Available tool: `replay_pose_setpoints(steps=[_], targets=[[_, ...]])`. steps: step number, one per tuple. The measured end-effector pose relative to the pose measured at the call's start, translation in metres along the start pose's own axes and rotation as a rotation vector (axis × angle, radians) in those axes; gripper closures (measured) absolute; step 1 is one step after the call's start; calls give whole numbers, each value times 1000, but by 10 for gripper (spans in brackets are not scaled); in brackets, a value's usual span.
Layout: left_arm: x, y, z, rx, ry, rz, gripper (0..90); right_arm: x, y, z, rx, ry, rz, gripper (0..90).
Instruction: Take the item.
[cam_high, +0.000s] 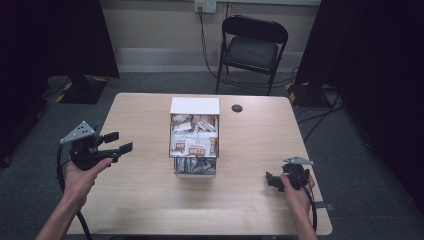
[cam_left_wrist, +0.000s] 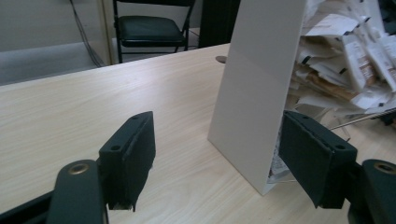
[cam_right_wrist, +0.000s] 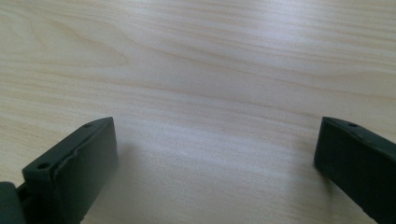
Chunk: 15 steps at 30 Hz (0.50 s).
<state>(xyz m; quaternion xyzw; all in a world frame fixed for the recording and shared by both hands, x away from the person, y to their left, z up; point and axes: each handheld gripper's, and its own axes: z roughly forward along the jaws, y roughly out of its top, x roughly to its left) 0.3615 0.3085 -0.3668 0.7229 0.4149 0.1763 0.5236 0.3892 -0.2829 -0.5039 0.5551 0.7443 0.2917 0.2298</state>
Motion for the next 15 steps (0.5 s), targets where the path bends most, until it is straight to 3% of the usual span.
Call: replay_pose_setpoints(steps=[5,15], targets=[[-3,15,2,-17,-15,30,274,0,0,0,0,0,0,0],[-10,34,5,-66,-59,47,301,0,0,0,0,0,0,0]])
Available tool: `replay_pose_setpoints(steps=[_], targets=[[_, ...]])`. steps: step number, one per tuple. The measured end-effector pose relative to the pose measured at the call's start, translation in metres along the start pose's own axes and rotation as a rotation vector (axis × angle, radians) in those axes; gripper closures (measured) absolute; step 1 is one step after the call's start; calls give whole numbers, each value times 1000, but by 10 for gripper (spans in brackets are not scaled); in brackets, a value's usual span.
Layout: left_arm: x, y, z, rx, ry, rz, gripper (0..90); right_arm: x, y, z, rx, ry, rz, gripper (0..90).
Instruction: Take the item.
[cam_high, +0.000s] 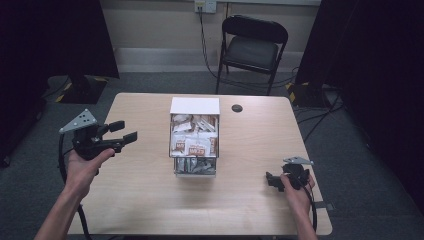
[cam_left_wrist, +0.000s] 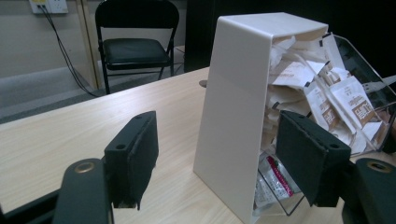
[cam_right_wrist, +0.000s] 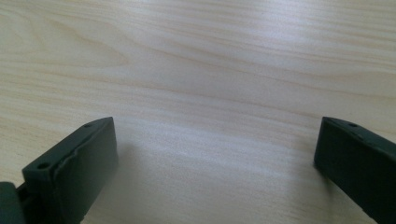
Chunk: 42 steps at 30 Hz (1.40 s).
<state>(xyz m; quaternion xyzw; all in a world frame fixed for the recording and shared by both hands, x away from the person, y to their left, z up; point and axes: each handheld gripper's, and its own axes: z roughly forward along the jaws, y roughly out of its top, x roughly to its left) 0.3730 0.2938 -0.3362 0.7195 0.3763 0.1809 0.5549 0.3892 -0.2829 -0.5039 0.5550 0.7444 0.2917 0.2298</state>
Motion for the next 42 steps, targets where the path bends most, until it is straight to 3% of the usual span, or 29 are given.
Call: replay_pose_setpoints(steps=[6,11,18,29,32,42], targets=[[-4,10,3,-20,-19,5,298,0,0,0,0,0,0,0],[-11,20,5,-30,-59,30,293,0,0,0,0,0,0,0],[-17,30,10,-15,-98,43,313,0,0,0,0,0,0,0],[-28,44,19,7,-199,69,364,0,0,0,0,0,-1,0],[-30,46,24,9,-242,59,393,0,0,0,0,0,0,0],[-48,48,41,33,-314,71,434,0,0,0,0,0,0,0]])
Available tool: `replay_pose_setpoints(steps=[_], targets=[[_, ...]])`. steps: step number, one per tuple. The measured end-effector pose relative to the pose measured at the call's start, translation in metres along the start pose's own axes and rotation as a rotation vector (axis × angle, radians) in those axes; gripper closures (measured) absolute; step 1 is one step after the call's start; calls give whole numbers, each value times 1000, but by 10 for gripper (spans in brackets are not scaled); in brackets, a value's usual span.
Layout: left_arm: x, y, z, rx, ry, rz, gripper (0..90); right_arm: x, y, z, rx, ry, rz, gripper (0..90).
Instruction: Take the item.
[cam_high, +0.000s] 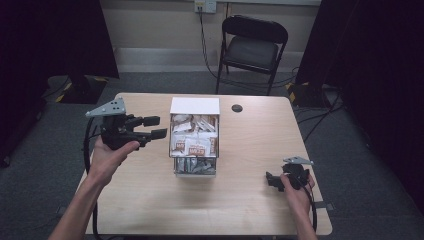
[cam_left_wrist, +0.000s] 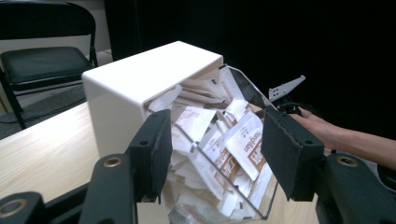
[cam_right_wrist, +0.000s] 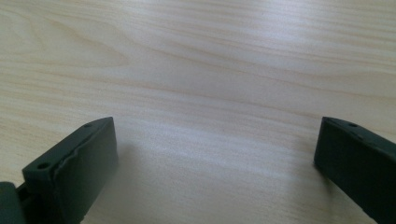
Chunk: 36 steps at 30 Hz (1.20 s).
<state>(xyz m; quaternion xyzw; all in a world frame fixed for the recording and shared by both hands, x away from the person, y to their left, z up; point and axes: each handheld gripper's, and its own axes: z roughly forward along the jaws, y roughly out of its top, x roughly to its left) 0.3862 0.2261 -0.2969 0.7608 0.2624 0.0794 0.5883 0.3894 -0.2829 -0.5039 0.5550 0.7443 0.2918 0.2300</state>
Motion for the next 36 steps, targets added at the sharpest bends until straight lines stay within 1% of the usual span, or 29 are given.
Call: replay_pose_setpoints(steps=[1,3,8,10,12,13,14,17,18,20,22,23,24,25,26,27,32,35,36], targets=[[0,1,1,3,-22,-4,445,0,0,0,0,0,0,0],[-2,3,4,11,-17,13,454,0,0,0,0,0,0,0],[-7,4,17,39,-70,39,465,0,0,0,0,0,0,0],[-9,3,24,50,-78,51,478,0,0,0,0,-1,1,0],[-10,3,31,63,-92,55,484,0,0,0,0,-2,1,0],[-10,3,35,70,-93,61,521,0,0,0,0,-2,2,0],[-11,3,38,74,-89,62,521,0,0,0,0,-2,2,0],[-10,4,47,72,-115,48,517,0,0,0,0,-2,2,0],[-11,4,49,79,-118,48,517,0,0,0,0,-2,2,0],[-13,5,53,98,-114,59,517,0,0,0,0,-2,2,0],[-14,4,56,113,-121,62,511,0,0,0,0,-2,2,0],[-15,4,58,123,-116,65,508,0,0,0,0,-2,2,0],[-15,4,60,130,-96,70,508,0,0,0,0,-2,2,0],[-15,4,62,130,-87,69,506,0,0,0,0,-3,4,0],[-15,5,65,128,-99,58,497,0,0,0,0,-4,5,0],[-16,5,66,129,-104,58,491,0,0,0,0,-6,5,0],[-17,4,74,171,-108,80,452,0,0,0,0,-5,6,0],[-18,4,79,190,-124,88,437,0,0,0,0,-6,5,0],[-18,4,81,197,-117,91,437,0,0,0,0,-6,5,0]])
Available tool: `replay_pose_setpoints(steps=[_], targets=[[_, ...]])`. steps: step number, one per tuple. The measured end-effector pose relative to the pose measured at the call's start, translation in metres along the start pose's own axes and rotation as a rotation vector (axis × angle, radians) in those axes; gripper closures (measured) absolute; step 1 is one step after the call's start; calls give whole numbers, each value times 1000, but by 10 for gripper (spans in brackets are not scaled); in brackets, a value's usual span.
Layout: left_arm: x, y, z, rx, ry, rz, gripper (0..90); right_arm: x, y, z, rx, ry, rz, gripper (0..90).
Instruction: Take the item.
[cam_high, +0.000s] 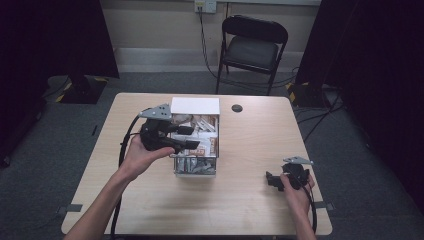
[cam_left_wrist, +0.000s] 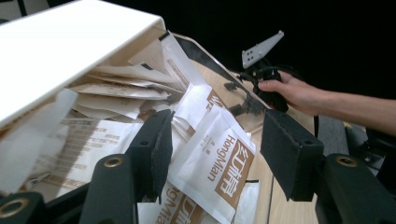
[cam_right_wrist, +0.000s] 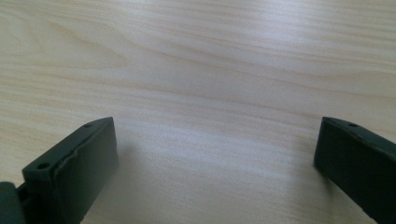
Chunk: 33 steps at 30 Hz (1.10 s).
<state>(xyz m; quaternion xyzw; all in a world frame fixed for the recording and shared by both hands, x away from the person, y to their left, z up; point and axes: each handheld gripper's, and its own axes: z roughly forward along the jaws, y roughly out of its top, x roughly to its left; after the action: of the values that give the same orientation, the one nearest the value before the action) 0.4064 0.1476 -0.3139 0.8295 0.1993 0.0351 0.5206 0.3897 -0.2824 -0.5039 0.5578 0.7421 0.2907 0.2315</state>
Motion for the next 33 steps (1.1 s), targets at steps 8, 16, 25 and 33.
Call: replay_pose_setpoints(steps=[8,16,25,33], targets=[[-4,2,7,27,27,26,397,0,0,0,0,0,1,0],[-9,3,11,72,28,63,432,0,0,0,0,0,1,0],[-7,0,11,76,10,52,531,0,0,0,0,0,0,0],[-8,1,12,87,19,59,472,0,0,0,0,0,0,0]])
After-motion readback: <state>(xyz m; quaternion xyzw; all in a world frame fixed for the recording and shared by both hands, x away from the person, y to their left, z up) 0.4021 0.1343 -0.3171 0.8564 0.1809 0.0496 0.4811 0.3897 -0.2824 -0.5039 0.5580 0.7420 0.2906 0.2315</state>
